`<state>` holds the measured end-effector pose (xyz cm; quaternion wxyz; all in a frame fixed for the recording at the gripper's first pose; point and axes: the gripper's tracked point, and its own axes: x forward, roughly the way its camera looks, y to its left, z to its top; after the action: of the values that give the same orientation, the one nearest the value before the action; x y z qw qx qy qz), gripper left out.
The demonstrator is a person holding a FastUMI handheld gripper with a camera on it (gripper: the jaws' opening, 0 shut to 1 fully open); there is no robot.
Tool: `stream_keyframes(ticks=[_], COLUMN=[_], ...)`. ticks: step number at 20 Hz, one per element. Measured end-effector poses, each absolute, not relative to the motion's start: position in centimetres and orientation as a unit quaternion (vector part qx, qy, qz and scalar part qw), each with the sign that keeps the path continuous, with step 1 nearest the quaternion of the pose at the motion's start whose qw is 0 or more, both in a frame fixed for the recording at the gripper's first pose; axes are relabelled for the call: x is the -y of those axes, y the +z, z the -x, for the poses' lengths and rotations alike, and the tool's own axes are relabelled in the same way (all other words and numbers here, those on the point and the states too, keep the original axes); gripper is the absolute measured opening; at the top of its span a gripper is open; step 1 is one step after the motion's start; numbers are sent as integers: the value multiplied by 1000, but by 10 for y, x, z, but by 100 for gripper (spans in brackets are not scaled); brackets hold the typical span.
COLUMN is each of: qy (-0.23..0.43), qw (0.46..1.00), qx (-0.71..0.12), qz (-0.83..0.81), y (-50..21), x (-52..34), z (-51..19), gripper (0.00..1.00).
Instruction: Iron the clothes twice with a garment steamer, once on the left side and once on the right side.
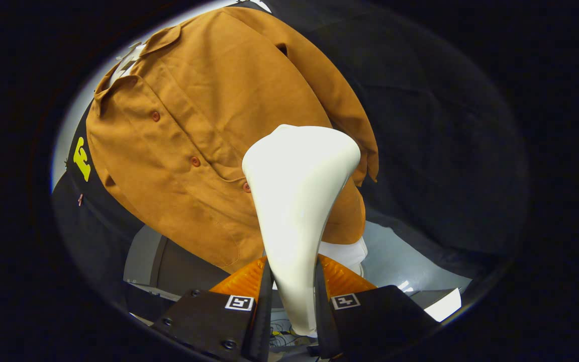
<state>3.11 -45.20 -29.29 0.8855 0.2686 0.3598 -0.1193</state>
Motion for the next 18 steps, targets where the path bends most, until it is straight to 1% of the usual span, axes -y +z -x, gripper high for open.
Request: stream_keyframes(ticks=[3,7,12,15,18], qy=[-118,-101,-69,-27,30], qw=[903,930,963,971,973], qx=[-330,-286,-219,-199,-186], qz=[-248,-205,-140,-132,-131], y=[-249,-184,-109,-84,-67], x=[430,383,301,233,158], z=[-23,-24,-38,-54,-64], gripper=[41,41,41,41,41])
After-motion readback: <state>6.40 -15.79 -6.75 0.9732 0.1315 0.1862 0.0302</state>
